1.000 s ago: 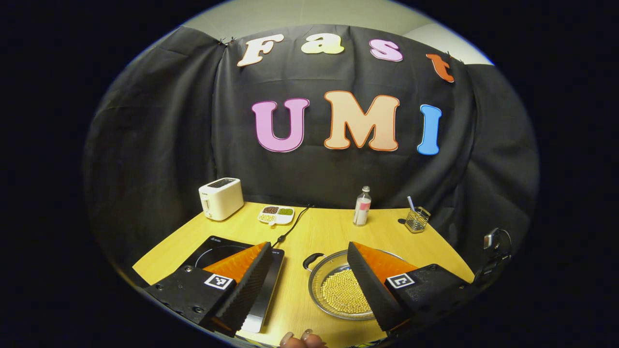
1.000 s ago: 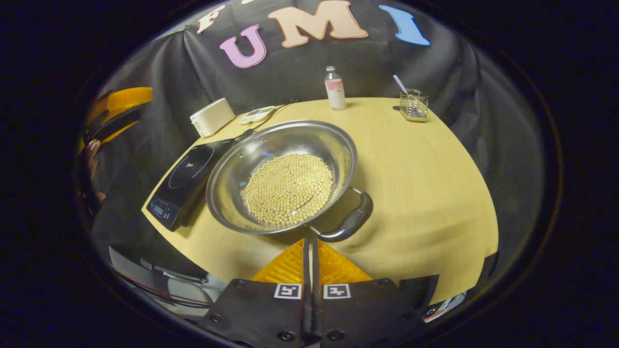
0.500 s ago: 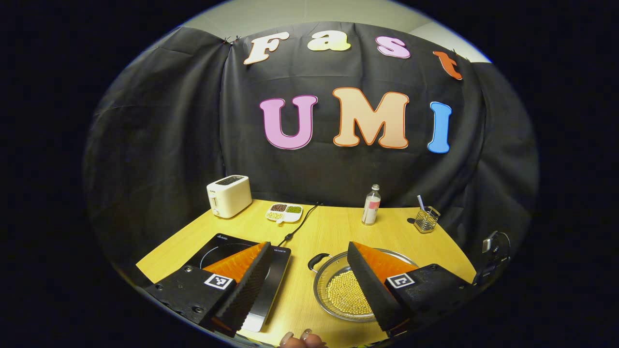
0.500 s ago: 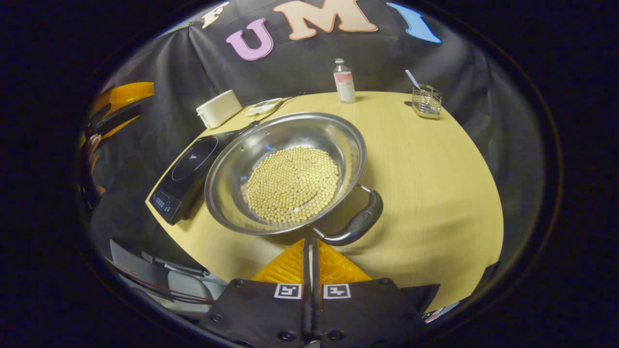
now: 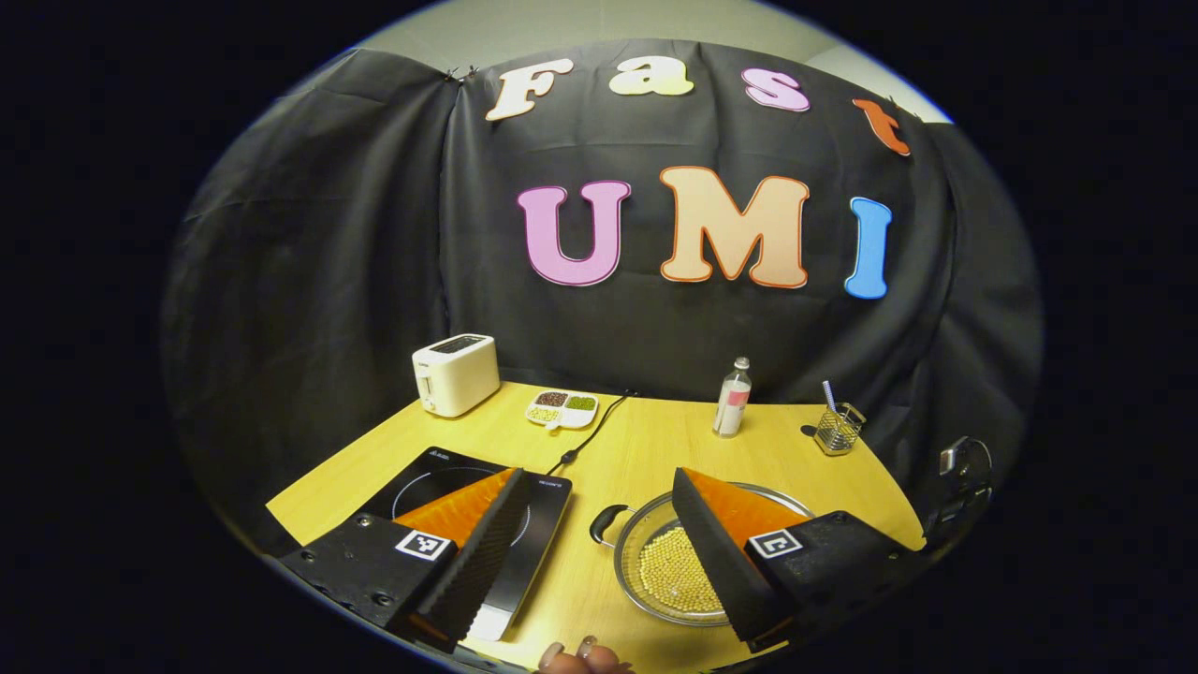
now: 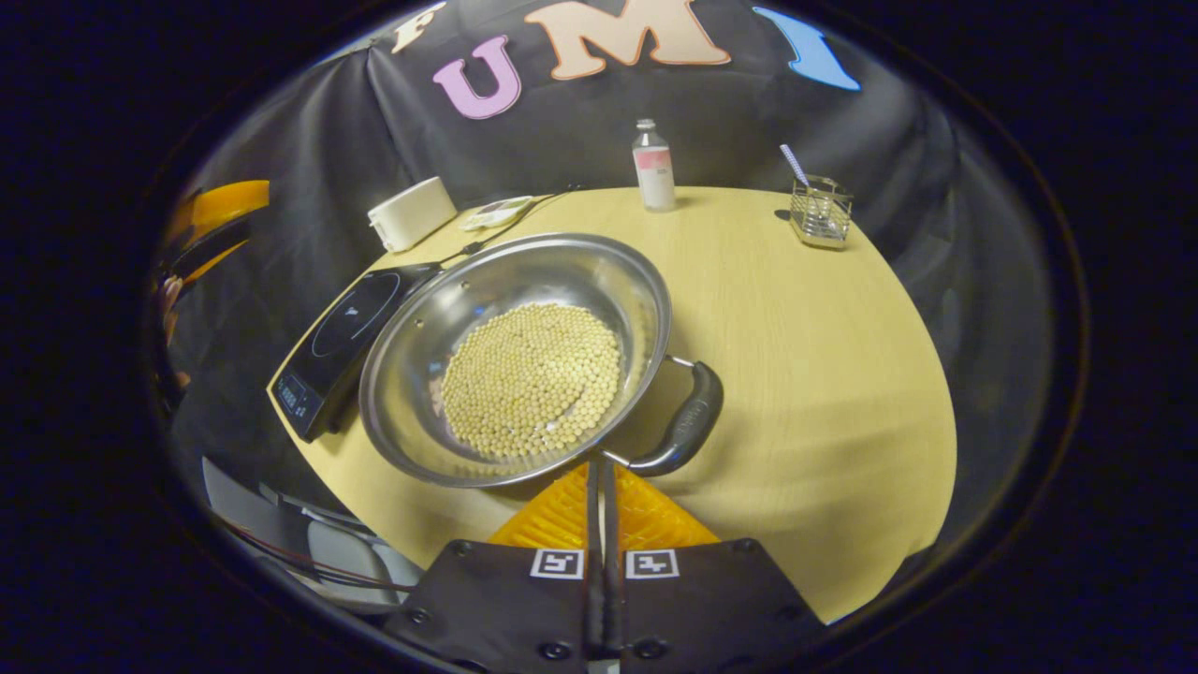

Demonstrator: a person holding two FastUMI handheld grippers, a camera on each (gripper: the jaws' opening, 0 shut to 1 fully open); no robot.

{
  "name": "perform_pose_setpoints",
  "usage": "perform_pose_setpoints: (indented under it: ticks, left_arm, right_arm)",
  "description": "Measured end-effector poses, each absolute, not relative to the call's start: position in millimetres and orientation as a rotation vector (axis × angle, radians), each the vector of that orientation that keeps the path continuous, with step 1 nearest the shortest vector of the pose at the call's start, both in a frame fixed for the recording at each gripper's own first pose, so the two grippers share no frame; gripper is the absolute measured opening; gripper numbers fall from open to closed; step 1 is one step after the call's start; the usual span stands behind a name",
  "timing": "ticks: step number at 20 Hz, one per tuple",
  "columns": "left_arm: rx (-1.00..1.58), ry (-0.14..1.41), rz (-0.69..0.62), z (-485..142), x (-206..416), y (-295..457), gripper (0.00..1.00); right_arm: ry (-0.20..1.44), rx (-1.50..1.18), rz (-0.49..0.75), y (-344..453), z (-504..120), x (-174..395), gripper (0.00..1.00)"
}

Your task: First push the handle of the pot to place it horizontally, then grasp the pot with both hands and set it on the induction cooktop.

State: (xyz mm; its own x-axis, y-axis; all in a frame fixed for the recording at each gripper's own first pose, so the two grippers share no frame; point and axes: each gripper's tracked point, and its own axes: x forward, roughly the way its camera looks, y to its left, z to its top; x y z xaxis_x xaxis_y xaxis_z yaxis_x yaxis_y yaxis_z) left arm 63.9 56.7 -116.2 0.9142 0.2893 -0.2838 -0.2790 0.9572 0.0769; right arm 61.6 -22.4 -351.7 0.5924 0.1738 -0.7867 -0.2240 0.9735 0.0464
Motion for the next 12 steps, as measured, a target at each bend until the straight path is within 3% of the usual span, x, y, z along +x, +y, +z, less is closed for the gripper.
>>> perform_pose_setpoints:
  ticks: [12]
  left_arm:
    - [0.018,0.31,0.357,-117,55,71,1.0]
  right_arm:
    - [0.895,-0.108,0.227,-39,-354,91,0.02]
